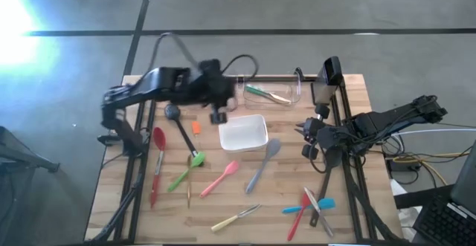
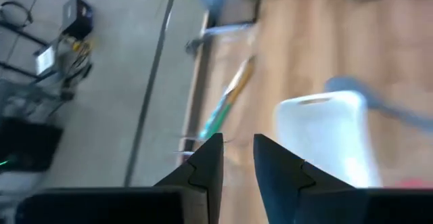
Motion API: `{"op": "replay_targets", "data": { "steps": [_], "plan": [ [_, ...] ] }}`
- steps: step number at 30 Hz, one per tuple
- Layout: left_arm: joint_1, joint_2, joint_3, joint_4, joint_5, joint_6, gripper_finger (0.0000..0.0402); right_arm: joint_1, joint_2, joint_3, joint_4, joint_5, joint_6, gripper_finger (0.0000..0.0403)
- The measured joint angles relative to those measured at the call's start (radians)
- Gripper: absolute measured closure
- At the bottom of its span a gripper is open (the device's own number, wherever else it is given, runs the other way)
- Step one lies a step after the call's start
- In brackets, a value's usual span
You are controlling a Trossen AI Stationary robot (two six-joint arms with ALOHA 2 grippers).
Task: Pick & Place Kitchen Items
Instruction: Put the pink spatula into the white bin
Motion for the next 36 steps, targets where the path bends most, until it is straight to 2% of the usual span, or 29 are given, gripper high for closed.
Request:
{"op": "replay_targets", "data": {
  "steps": [5, 13, 19, 25, 31, 36],
  "plan": [
    [-0.173, -0.065, -0.001, -0.024, -0.024, -0.136, 0.0322, 0.000, 0.000, 0.000, 0.001, 0.000, 0.000, 0.0345],
    [-0.425, -0.055, -0.012, -0.172, -0.075, -0.392, 0.0324, 0.000, 0.000, 0.000, 0.001, -0.005, -0.005, 0.0339],
    [-0.552, -0.046, -0.152, -0.181, -0.075, -0.602, 0.0324, 0.000, 0.000, 0.000, 0.005, -0.004, -0.008, 0.0347],
    [-0.609, -0.046, -0.376, -0.097, -0.073, -0.740, 0.0323, 0.000, 0.000, 0.000, 0.046, -0.004, -0.009, 0.0350],
    [-0.601, -0.046, -0.609, 0.132, -0.055, -0.689, 0.0317, -0.001, 0.000, 0.000, 0.125, 0.003, -0.055, 0.0343],
    [-0.550, -0.046, -0.749, 0.274, -0.027, -0.641, 0.0273, -0.001, 0.000, 0.000, 0.161, 0.003, -0.057, 0.0335]
  ]
}}
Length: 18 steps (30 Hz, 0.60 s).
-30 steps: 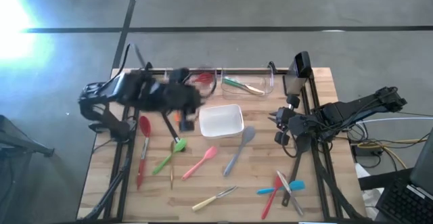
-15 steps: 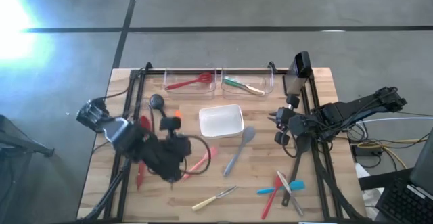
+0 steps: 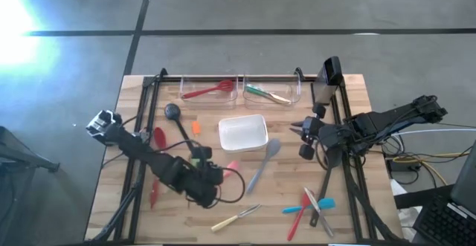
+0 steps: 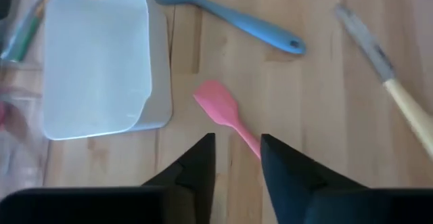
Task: Pick & Place Kitchen Items
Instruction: Put the pink spatula into the white bin
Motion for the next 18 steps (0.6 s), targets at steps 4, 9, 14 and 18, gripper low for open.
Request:
{"op": "replay_targets", "data": {
  "steps": [4, 9, 14, 18],
  "plan": [
    [0.059, 0.000, -0.068, 0.093, 0.076, 0.061, 0.0224, 0.001, 0.000, 0.000, 0.009, 0.000, 0.000, 0.0328],
    [0.141, 0.000, -0.146, 0.224, 0.231, 0.172, 0.0172, 0.001, 0.000, 0.000, 0.019, -0.004, 0.021, 0.0319],
    [0.215, 0.003, -0.205, 0.298, 0.300, 0.259, 0.0148, 0.001, 0.000, 0.000, 0.018, -0.005, 0.037, 0.0312],
    [0.269, 0.004, -0.234, 0.356, 0.332, 0.316, 0.0146, 0.001, 0.000, 0.000, 0.017, -0.007, 0.032, 0.0308]
  ]
}}
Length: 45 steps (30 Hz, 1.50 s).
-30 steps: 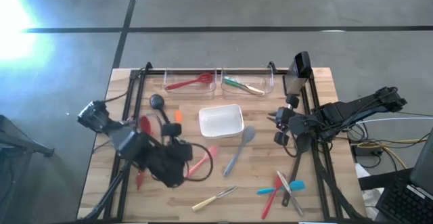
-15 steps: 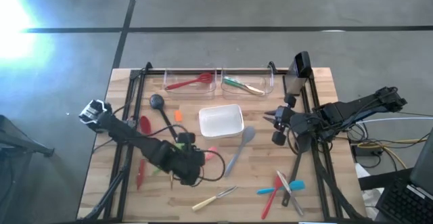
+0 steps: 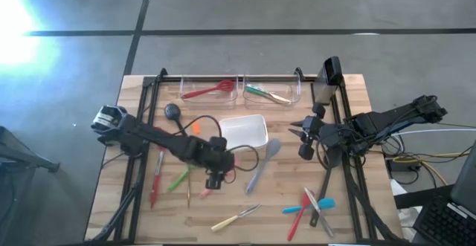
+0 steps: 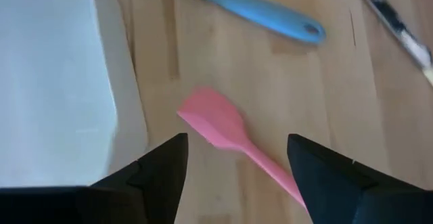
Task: Pick & Place Kitchen Items
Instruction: Put the pink spatula into the white bin
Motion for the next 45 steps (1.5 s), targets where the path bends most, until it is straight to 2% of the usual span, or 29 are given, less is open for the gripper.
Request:
{"op": "replay_targets", "data": {
  "steps": [7, 13, 19, 26, 35, 45],
  "plan": [
    [0.107, 0.012, -0.003, 0.084, 0.114, 0.087, 0.0149, 0.000, 0.000, 0.000, -0.001, 0.000, -0.002, 0.0313],
    [0.171, 0.114, -0.015, 0.151, 0.255, 0.136, 0.0149, -0.001, 0.000, 0.000, -0.003, 0.000, -0.023, 0.0323],
    [0.227, 0.203, -0.015, 0.154, 0.230, 0.189, 0.0149, -0.001, 0.000, 0.000, -0.004, 0.000, -0.028, 0.0328],
    [0.284, 0.206, -0.014, 0.151, 0.216, 0.195, 0.0149, 0.000, 0.000, 0.000, -0.009, 0.000, -0.027, 0.0320],
    [0.206, 0.191, 0.009, 0.083, 0.232, 0.172, 0.0149, 0.000, 0.000, 0.000, -0.032, 0.000, -0.025, 0.0308],
    [0.159, 0.208, 0.009, 0.091, 0.212, -0.022, 0.0149, 0.000, 0.000, 0.000, -0.031, 0.001, -0.025, 0.0319]
  ]
}}
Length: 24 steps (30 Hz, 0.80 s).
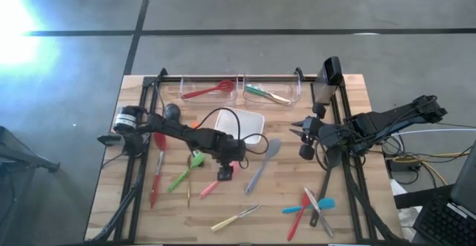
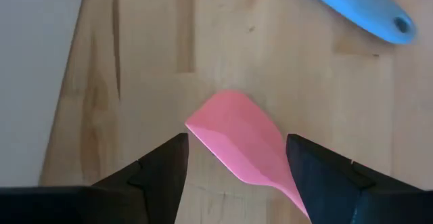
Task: Pick & Place Kitchen Items
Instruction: Put the pink spatula into the white bin
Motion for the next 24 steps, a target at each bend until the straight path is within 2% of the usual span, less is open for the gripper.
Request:
{"op": "replay_targets", "data": {
  "steps": [11, 24],
  "plan": [
    [-0.010, 0.076, 0.003, 0.017, 0.012, -0.063, 0.0149, 0.000, 0.000, 0.000, -0.001, 0.000, 0.008, 0.0319],
    [-0.060, 0.126, 0.003, 0.009, -0.044, -0.058, 0.0149, 0.000, 0.000, 0.000, -0.001, 0.000, 0.008, 0.0308]
  ]
}}
